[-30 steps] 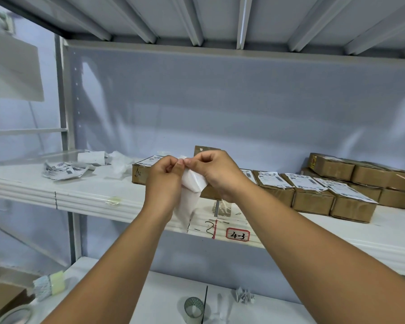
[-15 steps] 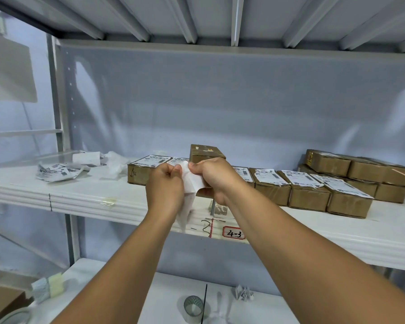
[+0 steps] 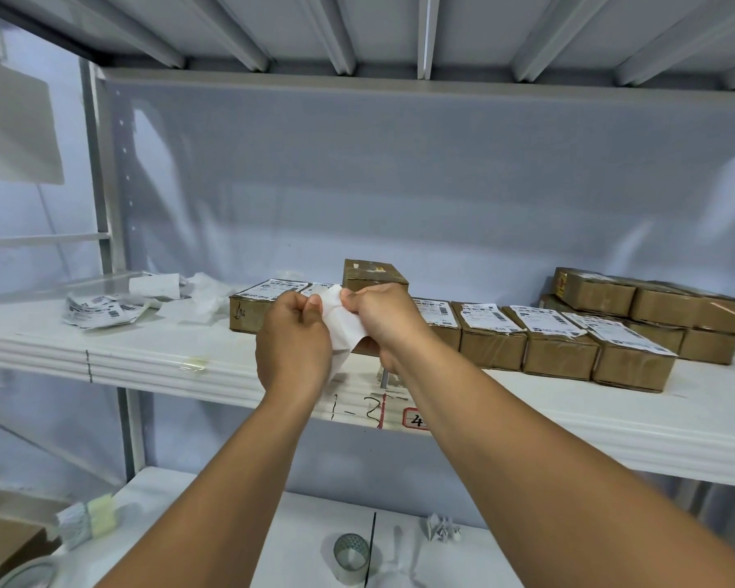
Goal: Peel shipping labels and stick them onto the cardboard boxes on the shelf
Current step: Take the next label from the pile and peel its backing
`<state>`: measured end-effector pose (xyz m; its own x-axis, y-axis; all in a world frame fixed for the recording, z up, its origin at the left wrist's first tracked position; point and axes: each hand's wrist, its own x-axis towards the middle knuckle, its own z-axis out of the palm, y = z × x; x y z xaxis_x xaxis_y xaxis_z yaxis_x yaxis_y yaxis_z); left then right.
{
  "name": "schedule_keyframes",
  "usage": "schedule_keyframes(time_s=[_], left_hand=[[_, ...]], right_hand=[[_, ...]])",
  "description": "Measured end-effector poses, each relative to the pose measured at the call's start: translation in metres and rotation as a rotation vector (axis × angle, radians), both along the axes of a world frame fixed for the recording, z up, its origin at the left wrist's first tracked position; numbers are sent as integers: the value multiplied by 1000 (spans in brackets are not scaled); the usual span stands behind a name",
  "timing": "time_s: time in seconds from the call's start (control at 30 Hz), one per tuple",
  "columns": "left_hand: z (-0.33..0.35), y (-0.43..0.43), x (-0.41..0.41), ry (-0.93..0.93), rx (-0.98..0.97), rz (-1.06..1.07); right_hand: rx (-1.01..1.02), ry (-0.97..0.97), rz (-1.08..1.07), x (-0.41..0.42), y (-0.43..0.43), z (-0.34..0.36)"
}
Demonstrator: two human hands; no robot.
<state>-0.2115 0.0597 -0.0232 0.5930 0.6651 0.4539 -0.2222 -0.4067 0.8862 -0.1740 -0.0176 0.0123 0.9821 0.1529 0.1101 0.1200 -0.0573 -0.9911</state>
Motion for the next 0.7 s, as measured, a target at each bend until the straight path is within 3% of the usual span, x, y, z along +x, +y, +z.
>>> schedule_keyframes(time_s=[0.5,0.7], left_hand=[[-3,-5,-1,-167,-236,-11],[-2,-5,5,-198,-463,-96]], right_hand=[[125,125,-4,-6,5,3],[161,144,-35,-10,5,4]])
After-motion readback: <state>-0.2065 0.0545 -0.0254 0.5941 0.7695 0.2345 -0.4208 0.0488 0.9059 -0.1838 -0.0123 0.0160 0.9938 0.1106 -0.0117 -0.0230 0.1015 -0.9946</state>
